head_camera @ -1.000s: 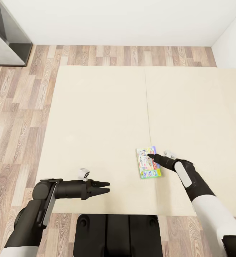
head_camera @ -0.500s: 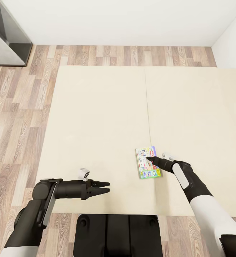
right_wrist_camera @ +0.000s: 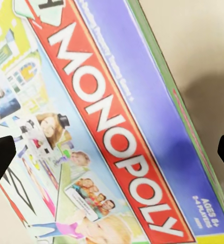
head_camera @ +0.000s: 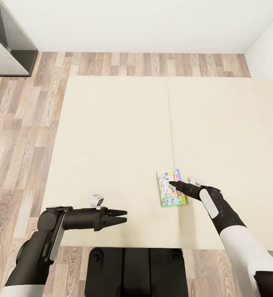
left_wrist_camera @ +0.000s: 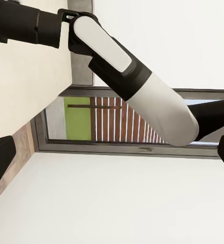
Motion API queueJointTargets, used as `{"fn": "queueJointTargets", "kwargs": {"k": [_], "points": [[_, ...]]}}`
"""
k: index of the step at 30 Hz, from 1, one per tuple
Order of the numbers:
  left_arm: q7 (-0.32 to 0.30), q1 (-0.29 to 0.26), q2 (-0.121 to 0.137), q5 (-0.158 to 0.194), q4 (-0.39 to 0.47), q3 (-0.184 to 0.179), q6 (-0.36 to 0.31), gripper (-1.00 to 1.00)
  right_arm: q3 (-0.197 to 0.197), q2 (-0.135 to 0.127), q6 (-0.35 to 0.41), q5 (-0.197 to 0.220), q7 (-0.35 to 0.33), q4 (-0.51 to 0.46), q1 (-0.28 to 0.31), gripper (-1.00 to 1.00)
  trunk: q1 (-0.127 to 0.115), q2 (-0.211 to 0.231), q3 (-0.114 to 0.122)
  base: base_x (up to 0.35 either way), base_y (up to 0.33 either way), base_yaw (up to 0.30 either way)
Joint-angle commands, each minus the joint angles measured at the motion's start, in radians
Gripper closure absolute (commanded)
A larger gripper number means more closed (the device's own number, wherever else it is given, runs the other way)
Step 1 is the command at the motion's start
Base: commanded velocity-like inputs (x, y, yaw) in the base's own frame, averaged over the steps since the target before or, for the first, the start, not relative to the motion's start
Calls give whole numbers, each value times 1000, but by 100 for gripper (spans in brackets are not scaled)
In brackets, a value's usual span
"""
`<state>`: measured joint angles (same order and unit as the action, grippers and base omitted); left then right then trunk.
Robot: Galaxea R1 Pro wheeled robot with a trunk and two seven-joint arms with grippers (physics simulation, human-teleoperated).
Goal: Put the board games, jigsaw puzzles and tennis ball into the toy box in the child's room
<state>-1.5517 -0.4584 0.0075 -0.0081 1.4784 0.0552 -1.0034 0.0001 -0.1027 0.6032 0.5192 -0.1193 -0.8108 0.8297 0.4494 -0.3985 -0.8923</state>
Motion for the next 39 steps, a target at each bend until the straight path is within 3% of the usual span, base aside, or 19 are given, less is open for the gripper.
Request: {"fn": "queueJointTargets", "kwargs": {"k": [1, 39], "points": [[-4, 0, 0, -1, 0, 0, -11, -100, 0, 0, 4, 1, -2, -1, 0, -100, 1, -1, -1, 0, 18, 0], [-4, -1, 0, -1, 0, 0, -11, -100, 0, -2, 0, 2, -6, -1, 0, -100, 1, -1, -1, 0, 34, 0]]}}
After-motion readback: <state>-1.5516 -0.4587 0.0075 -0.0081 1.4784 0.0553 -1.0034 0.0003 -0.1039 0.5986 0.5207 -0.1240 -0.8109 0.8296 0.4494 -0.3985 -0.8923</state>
